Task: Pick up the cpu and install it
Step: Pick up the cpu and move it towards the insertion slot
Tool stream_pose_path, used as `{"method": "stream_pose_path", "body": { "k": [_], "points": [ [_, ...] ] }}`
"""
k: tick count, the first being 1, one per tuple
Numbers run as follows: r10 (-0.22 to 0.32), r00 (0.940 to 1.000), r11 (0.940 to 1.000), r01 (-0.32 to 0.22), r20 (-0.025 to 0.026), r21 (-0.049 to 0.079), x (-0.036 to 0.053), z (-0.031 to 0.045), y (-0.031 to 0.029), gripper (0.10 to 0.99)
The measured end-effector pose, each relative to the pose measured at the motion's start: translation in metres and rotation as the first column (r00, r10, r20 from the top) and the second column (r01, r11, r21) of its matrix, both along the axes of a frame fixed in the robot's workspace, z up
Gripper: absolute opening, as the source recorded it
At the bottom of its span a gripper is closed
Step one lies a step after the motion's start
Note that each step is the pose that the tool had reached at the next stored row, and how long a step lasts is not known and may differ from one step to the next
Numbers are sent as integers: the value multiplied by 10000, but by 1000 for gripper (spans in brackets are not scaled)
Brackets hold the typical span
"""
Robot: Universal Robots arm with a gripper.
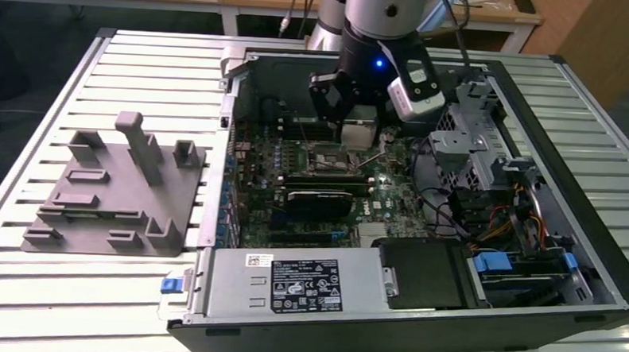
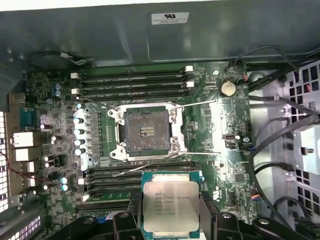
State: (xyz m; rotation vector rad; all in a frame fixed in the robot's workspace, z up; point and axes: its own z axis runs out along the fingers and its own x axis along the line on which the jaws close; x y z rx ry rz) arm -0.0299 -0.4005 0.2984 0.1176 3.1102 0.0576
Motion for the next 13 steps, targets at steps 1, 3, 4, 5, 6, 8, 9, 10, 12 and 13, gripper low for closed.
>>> {"method": "stream_pose_path", "body": {
  "k": [1,3,4,5,6,8,9,10,12,13],
  "points": [
    [0,10000,10000,0,0,-1,-9,-18,5,541],
    [-2,10000,10000,2,0,-1,-30,-55,18,541],
    [-1,10000,10000,1,-1,-3,-41,-72,27,541],
    [-1,10000,10000,1,-1,-3,-50,-90,38,541],
    [-1,10000,10000,1,-1,-2,-59,-108,51,541],
    [0,10000,10000,0,-1,-3,-75,-144,78,541],
    [0,10000,10000,0,0,-2,-82,-164,94,541],
    [0,10000,10000,0,0,-1,-87,-181,109,541],
    [-1,10000,10000,1,0,-1,-93,-212,143,541],
    [-1,10000,10000,1,-1,-2,-95,-226,163,541]
  ]
}}
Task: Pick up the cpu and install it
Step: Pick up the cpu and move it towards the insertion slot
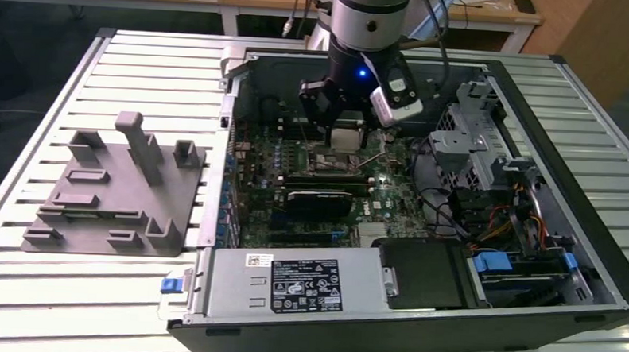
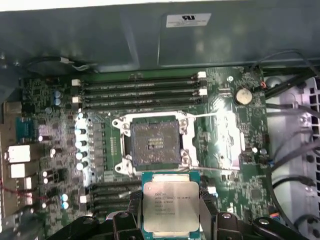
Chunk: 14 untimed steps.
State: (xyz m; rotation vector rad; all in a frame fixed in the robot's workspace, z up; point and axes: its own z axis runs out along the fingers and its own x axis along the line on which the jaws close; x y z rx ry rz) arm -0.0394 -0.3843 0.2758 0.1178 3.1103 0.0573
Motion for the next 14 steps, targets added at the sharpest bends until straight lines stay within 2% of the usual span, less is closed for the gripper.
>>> {"method": "stream_pose_path", "body": {
  "k": [10,14],
  "points": [
    [0,10000,10000,0,0,1,-11,-156,219,541],
    [1,10000,10000,-1,0,0,-11,-190,244,541]
  ]
}}
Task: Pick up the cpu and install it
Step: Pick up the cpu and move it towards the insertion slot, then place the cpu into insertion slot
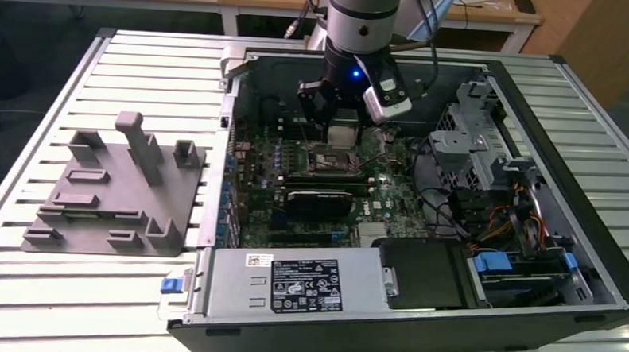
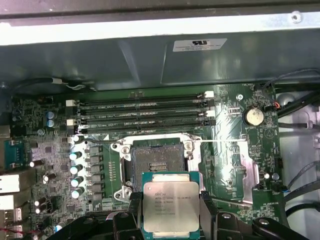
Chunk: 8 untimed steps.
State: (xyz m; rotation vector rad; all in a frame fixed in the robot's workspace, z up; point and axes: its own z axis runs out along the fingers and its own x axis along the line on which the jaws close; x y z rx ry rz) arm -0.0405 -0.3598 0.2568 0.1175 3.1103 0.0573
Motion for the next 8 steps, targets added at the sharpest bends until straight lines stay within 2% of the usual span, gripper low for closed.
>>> {"method": "stream_pose_path", "body": {
  "k": [8],
  "points": [
    [-1,10000,10000,1,0,0,0,-6,0,541]
  ]
}}
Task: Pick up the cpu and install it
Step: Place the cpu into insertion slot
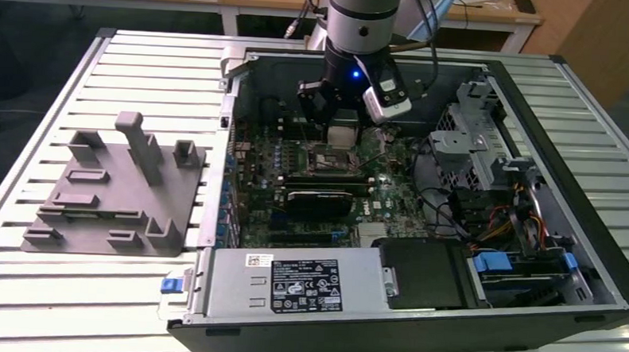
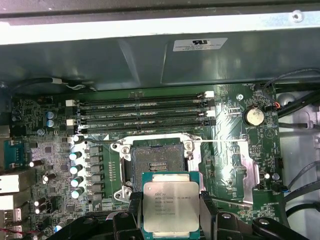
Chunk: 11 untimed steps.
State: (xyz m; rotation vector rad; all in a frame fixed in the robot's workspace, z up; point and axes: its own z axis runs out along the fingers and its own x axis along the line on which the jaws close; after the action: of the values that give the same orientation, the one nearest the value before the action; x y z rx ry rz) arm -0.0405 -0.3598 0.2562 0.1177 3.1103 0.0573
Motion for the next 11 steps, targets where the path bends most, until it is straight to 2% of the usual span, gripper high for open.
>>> {"method": "stream_pose_path", "body": {
  "k": [7,11],
  "points": [
    [-55,10000,10000,55,0,-1,0,-1,0,541],
    [-759,9971,9971,759,0,0,0,-4,0,541]
  ]
}}
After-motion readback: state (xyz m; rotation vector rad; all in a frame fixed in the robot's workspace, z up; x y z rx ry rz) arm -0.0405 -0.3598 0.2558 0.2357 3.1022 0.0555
